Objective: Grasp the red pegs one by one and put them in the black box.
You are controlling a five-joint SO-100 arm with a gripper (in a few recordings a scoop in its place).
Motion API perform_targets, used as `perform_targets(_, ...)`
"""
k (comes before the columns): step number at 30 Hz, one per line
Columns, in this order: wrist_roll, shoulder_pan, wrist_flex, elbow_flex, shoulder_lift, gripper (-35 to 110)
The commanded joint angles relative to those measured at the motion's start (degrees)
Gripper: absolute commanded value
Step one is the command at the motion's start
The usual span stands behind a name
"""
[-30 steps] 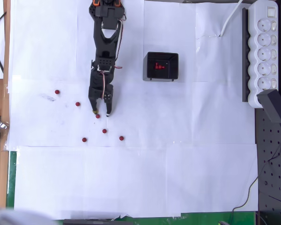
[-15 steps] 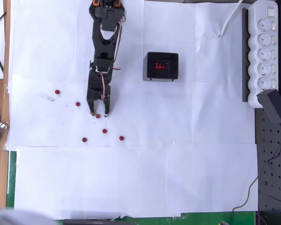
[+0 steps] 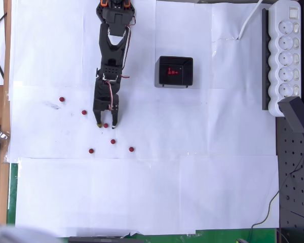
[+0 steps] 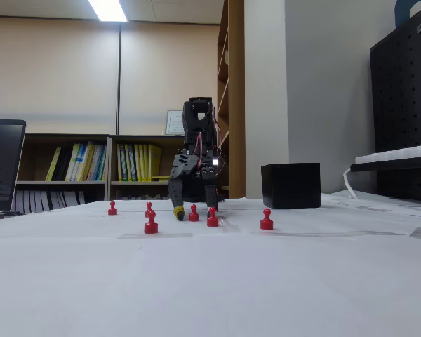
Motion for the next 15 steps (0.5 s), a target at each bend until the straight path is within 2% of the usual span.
perform_targets(1, -0.18, 0.79, -0.09, 0.35, 0.53, 10)
perform_targets(15, -1.93, 0.53, 5.8, -0.44, -4.57, 0)
